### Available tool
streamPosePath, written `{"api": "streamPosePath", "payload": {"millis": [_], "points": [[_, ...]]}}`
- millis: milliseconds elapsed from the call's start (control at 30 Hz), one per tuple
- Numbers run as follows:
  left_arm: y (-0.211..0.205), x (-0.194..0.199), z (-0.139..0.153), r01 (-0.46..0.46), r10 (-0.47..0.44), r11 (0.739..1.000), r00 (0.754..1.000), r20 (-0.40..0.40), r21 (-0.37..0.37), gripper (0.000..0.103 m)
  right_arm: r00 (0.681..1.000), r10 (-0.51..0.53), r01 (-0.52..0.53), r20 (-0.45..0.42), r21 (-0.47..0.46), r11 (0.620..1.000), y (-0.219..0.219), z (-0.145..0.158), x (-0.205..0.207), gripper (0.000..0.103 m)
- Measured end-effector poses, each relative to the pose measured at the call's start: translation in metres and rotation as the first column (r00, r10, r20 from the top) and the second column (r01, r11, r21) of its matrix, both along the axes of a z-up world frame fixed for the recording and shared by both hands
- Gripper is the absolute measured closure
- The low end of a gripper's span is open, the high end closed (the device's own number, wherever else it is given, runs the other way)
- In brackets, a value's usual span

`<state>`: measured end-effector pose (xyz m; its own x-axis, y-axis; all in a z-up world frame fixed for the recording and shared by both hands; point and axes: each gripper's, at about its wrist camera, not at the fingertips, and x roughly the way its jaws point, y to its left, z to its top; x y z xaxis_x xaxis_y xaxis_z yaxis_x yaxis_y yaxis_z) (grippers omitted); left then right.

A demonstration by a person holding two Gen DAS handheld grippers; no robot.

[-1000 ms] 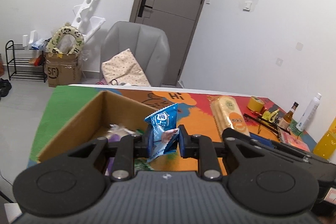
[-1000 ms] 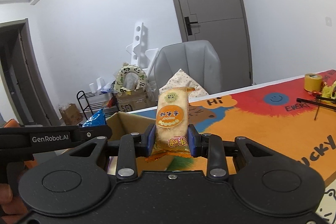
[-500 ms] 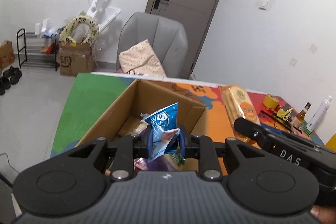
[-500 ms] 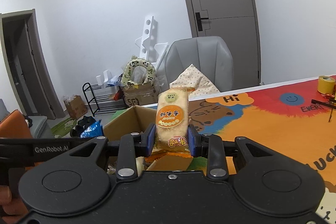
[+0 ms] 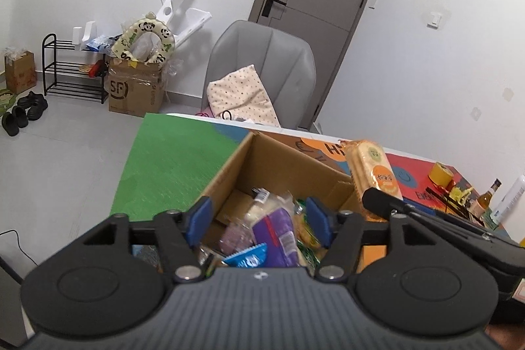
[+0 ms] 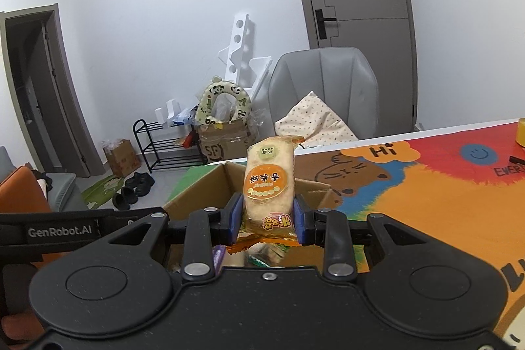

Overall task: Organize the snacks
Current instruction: 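Carry both snacks over the cardboard box and lower them in, then open both grippers to drop the snacks into the box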

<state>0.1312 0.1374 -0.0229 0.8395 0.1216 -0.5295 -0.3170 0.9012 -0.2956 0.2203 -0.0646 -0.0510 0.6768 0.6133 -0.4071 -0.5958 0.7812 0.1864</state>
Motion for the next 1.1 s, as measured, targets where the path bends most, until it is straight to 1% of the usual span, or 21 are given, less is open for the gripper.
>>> {"api": "streamPosePath", "payload": {"millis": [67,100,167,233,333,467,533,667,733,800,867,933,1100], "points": [[0.003,0.001,0.001,-0.006,0.006,1.0,1.0,0.006,0.009,0.029,1.0,0.006,-0.006,0.0,-0.006,1.0,0.005,-0.001,0.0,0.072],[0.003,0.001,0.001,-0.009,0.009,1.0,1.0,0.008,0.015,0.028,1.0,0.009,-0.009,-0.001,-0.009,1.0,0.008,-0.002,0.002,0.07],[0.005,0.003,0.0,-0.012,0.012,1.0,1.0,0.006,0.018,0.023,1.0,0.01,-0.009,0.011,-0.016,1.0,0.01,-0.004,0.002,0.054],[0.006,0.005,-0.001,-0.006,0.006,1.0,1.0,0.002,0.013,0.021,1.0,0.0,0.0,0.008,-0.017,1.0,0.008,-0.006,0.002,0.047],[0.005,0.007,-0.004,-0.001,0.002,1.0,1.0,-0.008,0.01,0.019,1.0,-0.021,0.021,-0.001,-0.015,1.0,0.003,-0.005,0.001,0.047],[0.001,0.008,-0.005,0.008,-0.008,1.0,1.0,-0.011,0.011,0.014,0.998,-0.057,0.057,-0.004,-0.013,0.998,-0.01,-0.004,-0.002,0.04],[-0.002,0.007,-0.006,0.013,-0.013,1.0,1.0,-0.01,0.012,0.012,0.998,-0.064,0.063,-0.01,-0.014,0.998,-0.017,-0.004,-0.004,0.04],[-0.009,0.006,-0.008,0.012,-0.012,1.0,1.0,-0.006,0.019,0.005,0.997,-0.075,0.075,-0.006,-0.009,0.997,-0.03,-0.006,-0.01,0.029],[-0.014,0.007,-0.008,0.008,-0.007,0.999,1.0,-0.017,0.034,0.004,0.995,-0.099,0.099,-0.017,0.005,0.995,-0.039,-0.006,-0.011,0.029],[-0.019,0.008,-0.006,0.028,-0.027,0.999,0.999,-0.021,0.043,0.004,0.994,-0.11,0.11,-0.024,0.018,0.994,-0.047,-0.005,-0.014,0.028],[-0.024,0.006,-0.003,0.046,-0.045,0.998,0.999,-0.022,0.048,0.003,0.993,-0.121,0.121,-0.015,0.018,0.992,-0.053,-0.001,-0.019,0.02],[-0.029,0.004,0.0,0.059,-0.059,0.997,0.998,-0.014,0.053,0.002,0.991,-0.132,0.132,-0.009,0.033,0.991,-0.061,0.002,-0.023,0.015],[-0.044,-0.003,0.006,0.092,-0.092,0.994,0.996,-0.012,0.063,0.0,0.987,-0.163,0.163,-0.011,0.048,0.985,-0.079,0.006,-0.033,0.01]]}}
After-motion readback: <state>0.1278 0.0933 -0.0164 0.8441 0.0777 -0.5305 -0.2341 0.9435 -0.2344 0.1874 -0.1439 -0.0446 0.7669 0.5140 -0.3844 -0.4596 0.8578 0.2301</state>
